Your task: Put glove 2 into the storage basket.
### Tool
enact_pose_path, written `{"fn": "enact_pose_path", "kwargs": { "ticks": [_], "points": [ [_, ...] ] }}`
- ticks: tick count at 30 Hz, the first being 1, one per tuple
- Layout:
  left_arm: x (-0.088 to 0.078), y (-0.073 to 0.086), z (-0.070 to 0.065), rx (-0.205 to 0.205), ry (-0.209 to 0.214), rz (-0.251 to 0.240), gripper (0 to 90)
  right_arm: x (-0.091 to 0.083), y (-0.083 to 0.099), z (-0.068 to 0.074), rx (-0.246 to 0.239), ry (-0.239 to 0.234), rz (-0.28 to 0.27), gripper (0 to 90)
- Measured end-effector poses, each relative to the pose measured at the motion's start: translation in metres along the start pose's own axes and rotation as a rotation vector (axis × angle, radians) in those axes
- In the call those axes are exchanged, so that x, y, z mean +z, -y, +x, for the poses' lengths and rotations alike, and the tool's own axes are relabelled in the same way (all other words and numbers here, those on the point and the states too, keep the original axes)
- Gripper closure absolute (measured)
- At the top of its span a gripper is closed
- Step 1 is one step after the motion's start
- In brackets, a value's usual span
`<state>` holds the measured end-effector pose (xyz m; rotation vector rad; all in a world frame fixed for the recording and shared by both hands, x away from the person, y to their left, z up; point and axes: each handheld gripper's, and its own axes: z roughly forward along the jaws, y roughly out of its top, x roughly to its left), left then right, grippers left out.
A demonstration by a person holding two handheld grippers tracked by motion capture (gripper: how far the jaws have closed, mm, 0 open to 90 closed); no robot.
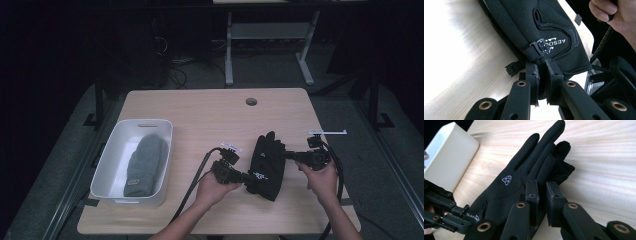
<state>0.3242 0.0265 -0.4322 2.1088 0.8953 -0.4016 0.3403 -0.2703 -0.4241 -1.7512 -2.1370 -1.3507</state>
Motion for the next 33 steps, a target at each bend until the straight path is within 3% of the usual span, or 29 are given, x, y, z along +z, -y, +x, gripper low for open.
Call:
{"fn": "enact_pose_path", "kwargs": {
  "ticks": [33],
  "points": [
    [-0.05, 0.001, -0.002, 0.017, -0.027, -0.066, 82.9, 0.007, -0.033, 0.042, -0.031, -0.071, -0.012, 81.3]
  ]
}}
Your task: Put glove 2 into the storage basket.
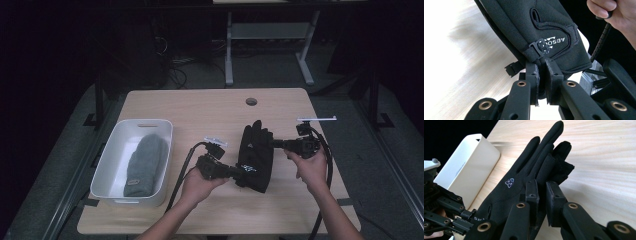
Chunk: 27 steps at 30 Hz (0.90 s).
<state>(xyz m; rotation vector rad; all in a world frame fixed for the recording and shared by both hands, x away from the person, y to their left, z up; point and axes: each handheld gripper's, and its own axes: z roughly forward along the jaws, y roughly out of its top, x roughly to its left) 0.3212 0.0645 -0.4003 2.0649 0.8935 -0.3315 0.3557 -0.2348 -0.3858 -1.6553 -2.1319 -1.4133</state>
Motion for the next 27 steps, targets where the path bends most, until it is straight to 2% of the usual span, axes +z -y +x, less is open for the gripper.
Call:
{"fn": "enact_pose_path", "kwargs": {
  "ticks": [10, 13, 27],
  "points": [
    [-0.018, 0.001, 0.004, -0.006, -0.009, -0.02, 82.8, 0.009, -0.011, 0.013, -0.013, -0.027, -0.001, 81.3],
    [-0.023, 0.0, 0.007, 0.003, -0.014, -0.019, 82.8, 0.012, -0.014, 0.016, -0.015, -0.032, -0.003, 81.2],
    [-0.039, 0.002, 0.008, -0.003, -0.023, -0.041, 82.8, 0.017, -0.024, 0.03, -0.016, -0.075, -0.002, 81.2]
  ]
}}
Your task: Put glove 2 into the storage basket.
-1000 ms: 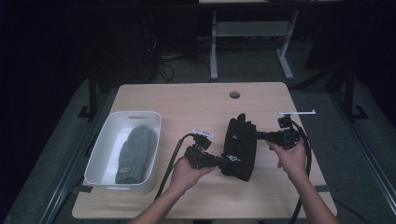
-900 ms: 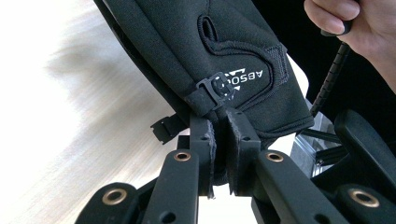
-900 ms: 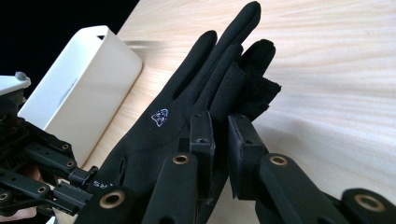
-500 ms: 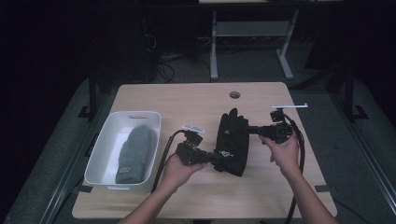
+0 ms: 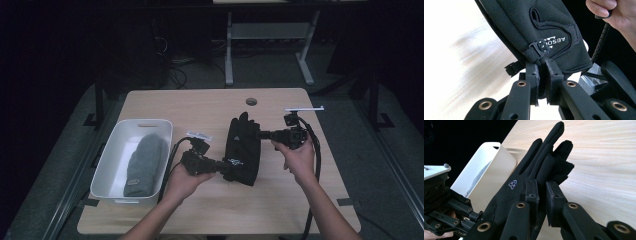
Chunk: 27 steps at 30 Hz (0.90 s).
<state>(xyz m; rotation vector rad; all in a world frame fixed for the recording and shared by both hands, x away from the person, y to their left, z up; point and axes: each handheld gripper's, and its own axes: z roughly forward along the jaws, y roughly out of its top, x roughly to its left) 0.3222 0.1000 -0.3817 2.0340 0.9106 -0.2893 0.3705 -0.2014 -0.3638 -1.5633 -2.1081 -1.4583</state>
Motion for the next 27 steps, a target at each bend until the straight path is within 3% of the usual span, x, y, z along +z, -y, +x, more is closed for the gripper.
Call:
{"fn": "enact_pose_path", "kwargs": {
  "ticks": [27],
  "points": [
    [-0.04, 0.005, 0.005, 0.018, -0.037, -0.04, 82.8, 0.023, -0.019, 0.032, -0.029, -0.058, -0.004, 81.2]
  ]
}}
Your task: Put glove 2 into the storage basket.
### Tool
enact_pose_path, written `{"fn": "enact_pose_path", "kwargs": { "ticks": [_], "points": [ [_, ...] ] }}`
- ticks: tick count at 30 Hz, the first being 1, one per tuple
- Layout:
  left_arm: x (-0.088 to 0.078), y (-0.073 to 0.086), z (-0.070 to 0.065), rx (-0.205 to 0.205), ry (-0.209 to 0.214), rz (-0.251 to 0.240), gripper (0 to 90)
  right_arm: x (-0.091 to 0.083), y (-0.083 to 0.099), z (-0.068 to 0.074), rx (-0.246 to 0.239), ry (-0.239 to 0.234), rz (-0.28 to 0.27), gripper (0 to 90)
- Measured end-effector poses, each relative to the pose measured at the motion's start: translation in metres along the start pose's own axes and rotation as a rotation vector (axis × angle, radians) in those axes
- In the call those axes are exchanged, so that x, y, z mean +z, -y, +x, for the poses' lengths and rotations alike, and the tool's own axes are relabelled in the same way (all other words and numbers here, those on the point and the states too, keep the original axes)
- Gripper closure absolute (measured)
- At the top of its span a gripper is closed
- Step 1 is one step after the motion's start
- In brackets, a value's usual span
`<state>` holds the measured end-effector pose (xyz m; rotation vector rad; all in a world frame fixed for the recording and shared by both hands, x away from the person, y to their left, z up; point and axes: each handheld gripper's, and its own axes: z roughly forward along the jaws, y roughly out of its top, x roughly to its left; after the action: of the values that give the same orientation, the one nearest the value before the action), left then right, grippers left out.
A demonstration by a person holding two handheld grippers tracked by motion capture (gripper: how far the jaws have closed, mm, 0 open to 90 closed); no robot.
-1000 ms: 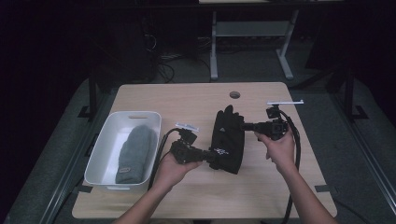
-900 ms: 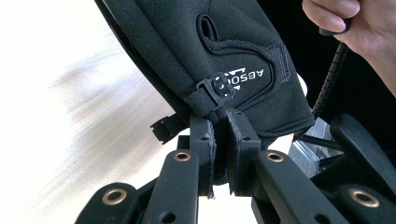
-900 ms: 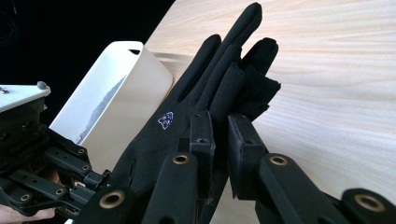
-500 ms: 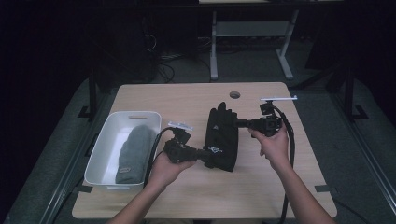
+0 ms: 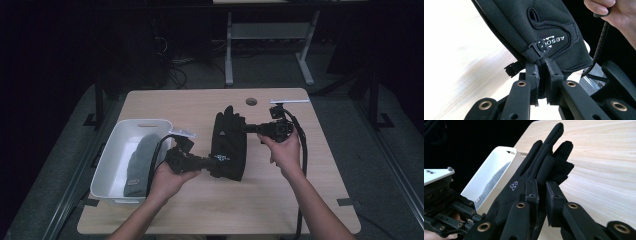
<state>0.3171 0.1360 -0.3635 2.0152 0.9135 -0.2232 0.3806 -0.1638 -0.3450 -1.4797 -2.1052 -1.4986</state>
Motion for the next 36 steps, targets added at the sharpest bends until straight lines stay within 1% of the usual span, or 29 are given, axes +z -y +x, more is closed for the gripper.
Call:
{"fn": "enact_pose_path", "kwargs": {
  "ticks": [3, 7, 8, 9, 11, 12, 13, 15, 16, 20, 21, 23, 27, 31, 32, 33, 34, 36],
  "points": [
    [-0.004, 0.001, 0.001, -0.006, -0.003, -0.008, 82.8, 0.002, -0.003, 0.003, -0.003, -0.008, 0.0, 81.2],
    [-0.01, 0.002, 0.003, -0.002, -0.006, -0.011, 82.8, 0.006, -0.005, 0.007, -0.008, -0.011, 0.008, 81.2],
    [-0.01, 0.002, 0.003, -0.008, -0.006, -0.013, 82.8, 0.007, -0.006, 0.008, -0.011, -0.014, 0.005, 81.2],
    [-0.012, 0.002, 0.003, -0.001, -0.008, -0.011, 82.8, 0.008, -0.006, 0.009, -0.01, -0.017, 0.007, 81.2],
    [-0.014, 0.002, 0.003, -0.008, -0.01, -0.016, 82.8, 0.01, -0.007, 0.01, -0.012, -0.019, 0.007, 81.2],
    [-0.016, 0.002, 0.004, -0.002, -0.013, -0.018, 82.8, 0.011, -0.009, 0.013, -0.016, -0.024, 0.004, 81.2],
    [-0.017, 0.002, 0.004, -0.009, -0.01, -0.022, 82.8, 0.011, -0.009, 0.013, -0.016, -0.024, 0.004, 81.2],
    [-0.02, 0.002, 0.007, -0.002, -0.012, -0.024, 82.7, 0.013, -0.011, 0.015, -0.019, -0.025, 0.004, 81.2],
    [-0.021, 0.003, 0.007, -0.012, -0.012, -0.028, 82.8, 0.014, -0.012, 0.016, -0.021, -0.026, 0.003, 81.2],
    [-0.026, 0.004, 0.009, -0.014, -0.017, -0.038, 82.8, 0.019, -0.015, 0.021, -0.025, -0.032, 0.009, 81.2],
    [-0.028, 0.004, 0.009, -0.022, -0.018, -0.04, 82.8, 0.02, -0.016, 0.021, -0.028, -0.033, 0.008, 81.2],
    [-0.032, 0.006, 0.012, -0.025, -0.013, -0.048, 82.7, 0.025, -0.018, 0.024, -0.028, -0.041, 0.01, 81.2],
    [-0.037, 0.008, 0.014, -0.03, -0.008, -0.053, 82.7, 0.029, -0.02, 0.027, -0.029, -0.05, 0.013, 81.2],
    [-0.045, 0.008, 0.017, -0.036, -0.02, -0.061, 82.7, 0.036, -0.024, 0.032, -0.034, -0.059, 0.014, 81.2],
    [-0.049, 0.009, 0.019, -0.038, -0.02, -0.065, 82.7, 0.039, -0.026, 0.035, -0.036, -0.065, 0.014, 81.2],
    [-0.049, 0.009, 0.019, -0.038, -0.02, -0.065, 82.7, 0.039, -0.026, 0.035, -0.036, -0.065, 0.014, 81.2],
    [-0.053, 0.009, 0.02, -0.041, -0.022, -0.072, 82.7, 0.042, -0.028, 0.037, -0.038, -0.071, 0.014, 81.1],
    [-0.055, 0.01, 0.021, -0.04, -0.023, -0.073, 82.7, 0.043, -0.029, 0.038, -0.041, -0.072, 0.015, 81.2]
  ]
}}
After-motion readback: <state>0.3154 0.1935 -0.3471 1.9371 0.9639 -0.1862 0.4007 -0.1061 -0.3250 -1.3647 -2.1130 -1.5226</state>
